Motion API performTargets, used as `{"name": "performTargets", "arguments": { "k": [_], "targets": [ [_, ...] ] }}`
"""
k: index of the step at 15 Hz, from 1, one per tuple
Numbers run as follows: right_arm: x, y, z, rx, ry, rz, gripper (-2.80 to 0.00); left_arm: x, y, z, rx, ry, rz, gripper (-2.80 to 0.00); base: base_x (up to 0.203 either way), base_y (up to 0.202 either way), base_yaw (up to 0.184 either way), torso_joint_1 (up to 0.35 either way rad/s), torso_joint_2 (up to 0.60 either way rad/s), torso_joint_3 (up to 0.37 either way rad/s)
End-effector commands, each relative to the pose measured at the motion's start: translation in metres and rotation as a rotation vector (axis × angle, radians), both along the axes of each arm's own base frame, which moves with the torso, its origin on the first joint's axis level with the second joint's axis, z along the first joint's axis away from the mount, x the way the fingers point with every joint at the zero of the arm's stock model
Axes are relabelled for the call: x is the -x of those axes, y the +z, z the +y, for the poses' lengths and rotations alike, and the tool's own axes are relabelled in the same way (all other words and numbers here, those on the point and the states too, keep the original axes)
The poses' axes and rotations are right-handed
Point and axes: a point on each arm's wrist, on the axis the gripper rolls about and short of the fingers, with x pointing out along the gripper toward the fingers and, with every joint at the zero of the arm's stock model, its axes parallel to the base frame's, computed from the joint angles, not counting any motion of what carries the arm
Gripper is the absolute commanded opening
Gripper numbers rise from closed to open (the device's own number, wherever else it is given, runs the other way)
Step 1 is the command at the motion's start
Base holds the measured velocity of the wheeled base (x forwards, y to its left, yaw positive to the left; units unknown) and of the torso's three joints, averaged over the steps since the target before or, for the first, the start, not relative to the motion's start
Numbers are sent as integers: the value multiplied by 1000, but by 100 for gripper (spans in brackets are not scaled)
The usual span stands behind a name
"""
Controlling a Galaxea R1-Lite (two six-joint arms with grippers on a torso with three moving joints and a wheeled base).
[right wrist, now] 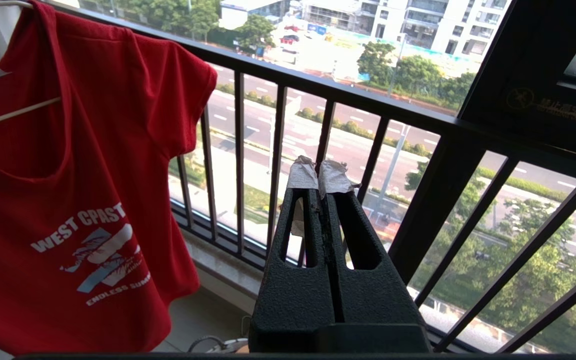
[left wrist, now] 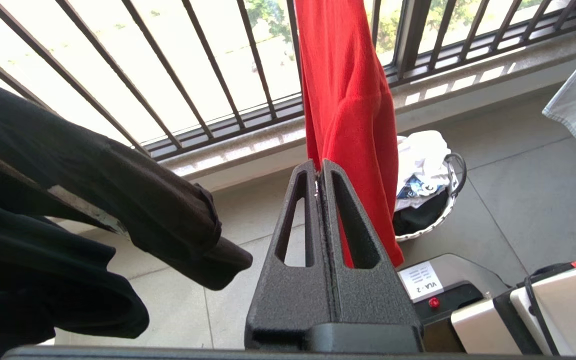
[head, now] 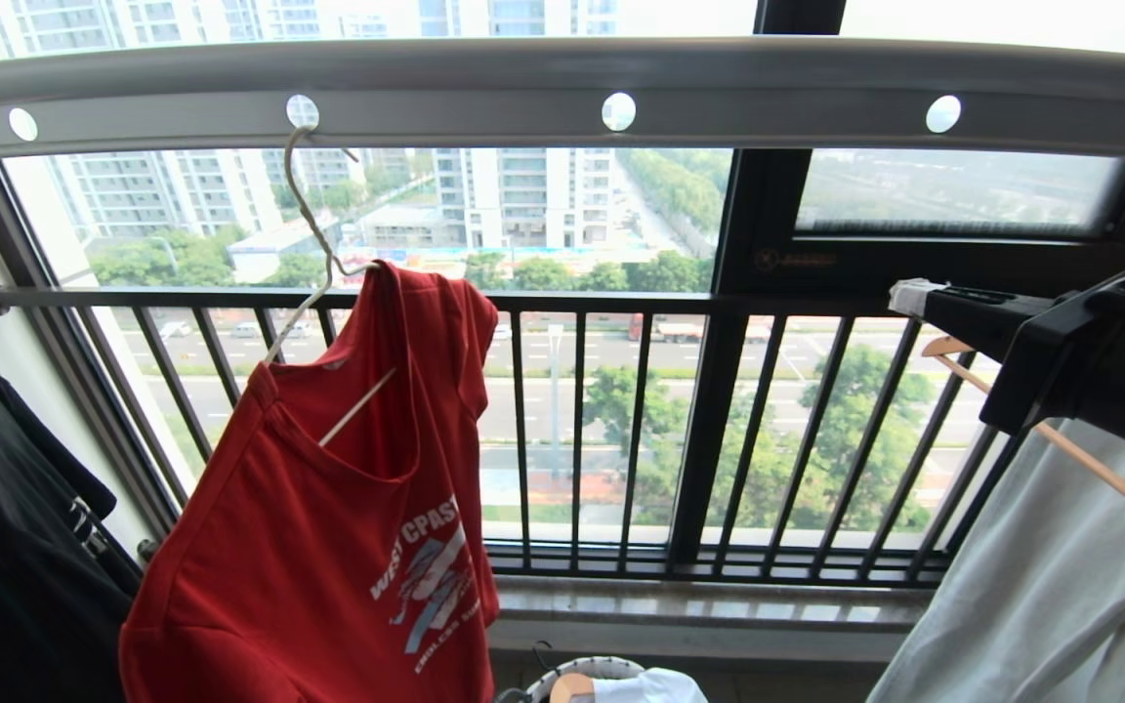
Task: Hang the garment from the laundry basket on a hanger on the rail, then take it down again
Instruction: Take the clothes off the clothes rack
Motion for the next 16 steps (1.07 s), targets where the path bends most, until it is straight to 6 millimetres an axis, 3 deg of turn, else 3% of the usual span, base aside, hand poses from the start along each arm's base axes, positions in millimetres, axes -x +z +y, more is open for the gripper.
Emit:
{"name": "performTargets", "arguments": {
  "k": [1,4,5,12,16],
  "targets": [
    [-1,-1,1,1,0,1,-280,-33,17,-10,-15,-2,47,-280,0,0,0,0,0,0],
    [-2,-1,1,3,0,6,-280,-62,43,-19,-2,-16,12,-280,0,0,0,0,0,0],
    [-3,-3,2,5,1,11,-280,-69,49,-24,4,-46,8,0,0,0,0,0,0,0],
    [-10,-10,9,21,20,44,-280,-120,64,-45,-1,-82,42,0,0,0,0,0,0,0],
    [-13,-12,11,24,20,53,-280,-142,56,-54,-9,-82,83,0,0,0,0,0,0,0]
  ]
}}
